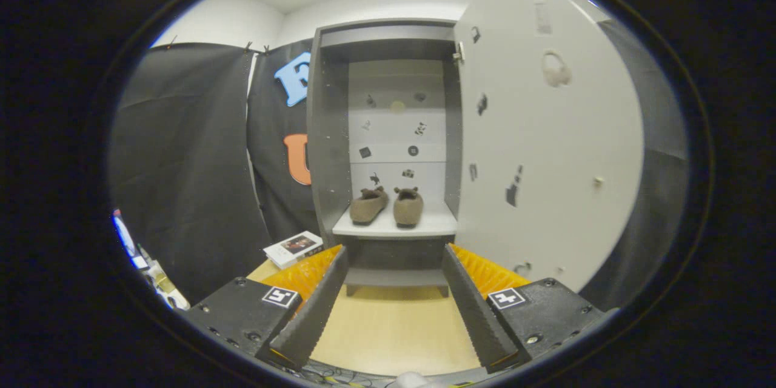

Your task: Open the shoe cabinet door, grab the shoes and put them into the shoe cabinet, then close the shoe cabinet door.

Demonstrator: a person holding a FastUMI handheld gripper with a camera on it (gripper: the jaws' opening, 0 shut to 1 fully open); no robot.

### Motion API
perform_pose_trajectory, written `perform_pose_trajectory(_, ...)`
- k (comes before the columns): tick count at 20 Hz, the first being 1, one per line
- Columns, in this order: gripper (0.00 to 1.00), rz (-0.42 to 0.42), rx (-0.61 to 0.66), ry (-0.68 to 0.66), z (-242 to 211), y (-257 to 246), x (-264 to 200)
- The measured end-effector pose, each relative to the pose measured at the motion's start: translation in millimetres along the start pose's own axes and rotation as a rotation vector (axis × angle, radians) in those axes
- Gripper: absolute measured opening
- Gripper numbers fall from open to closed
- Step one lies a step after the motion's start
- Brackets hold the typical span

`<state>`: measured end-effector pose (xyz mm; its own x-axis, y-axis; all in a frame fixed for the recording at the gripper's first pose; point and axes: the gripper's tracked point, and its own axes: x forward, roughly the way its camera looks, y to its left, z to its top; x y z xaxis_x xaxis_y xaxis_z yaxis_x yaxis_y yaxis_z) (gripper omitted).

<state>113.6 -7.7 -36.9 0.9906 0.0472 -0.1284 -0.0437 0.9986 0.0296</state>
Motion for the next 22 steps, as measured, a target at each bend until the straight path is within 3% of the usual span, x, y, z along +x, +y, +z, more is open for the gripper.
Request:
perform_pose_trajectory(6,0.99,-0.072,0.052,-0.042,7.4,-71.2,-78.9)
perform_pose_trajectory(10,0.99,-0.134,0.063,-0.06,10.7,-134.5,-97.0)
perform_pose_trajectory(13,1.0,-0.127,0.052,-0.074,14.1,-176.4,-89.2)
perform_pose_trajectory(18,1.0,-0.042,0.041,-0.071,27.3,-238.9,-69.9)
perform_pose_trajectory(22,0.99,0.08,0.027,-0.034,31.5,-252.6,-29.7)
